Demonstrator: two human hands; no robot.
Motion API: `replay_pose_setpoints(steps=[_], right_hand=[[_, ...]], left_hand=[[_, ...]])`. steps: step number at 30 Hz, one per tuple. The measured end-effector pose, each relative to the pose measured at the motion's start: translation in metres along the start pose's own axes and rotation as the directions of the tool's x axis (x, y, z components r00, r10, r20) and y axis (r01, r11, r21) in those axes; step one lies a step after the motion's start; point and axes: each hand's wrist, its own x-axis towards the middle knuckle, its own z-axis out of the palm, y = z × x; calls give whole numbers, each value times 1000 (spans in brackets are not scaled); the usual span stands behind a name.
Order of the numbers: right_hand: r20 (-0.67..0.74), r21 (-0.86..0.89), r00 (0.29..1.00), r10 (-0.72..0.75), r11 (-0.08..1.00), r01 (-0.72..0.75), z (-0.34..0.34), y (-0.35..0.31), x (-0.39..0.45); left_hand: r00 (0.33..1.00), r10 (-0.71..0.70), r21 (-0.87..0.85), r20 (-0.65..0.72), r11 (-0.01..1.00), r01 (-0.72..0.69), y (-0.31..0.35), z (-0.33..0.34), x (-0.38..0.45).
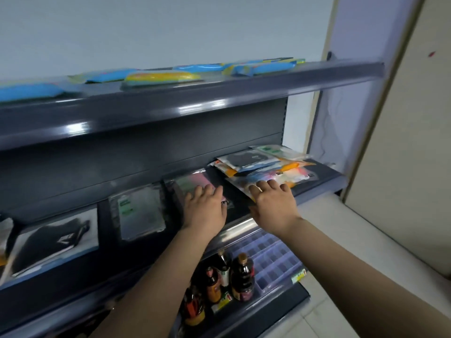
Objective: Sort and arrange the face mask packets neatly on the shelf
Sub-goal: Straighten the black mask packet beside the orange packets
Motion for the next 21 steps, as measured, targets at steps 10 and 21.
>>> replay_pose_setpoints(steps=[10,21], right_hand=[[7,36,996,88,995,-88,23,84,42],[-29,131,997,74,989,-70,48,147,127]], left_hand=[[999,31,-11,34,999,-31,47,25,77],[994,-78,-35,71,996,81,62,53,164]])
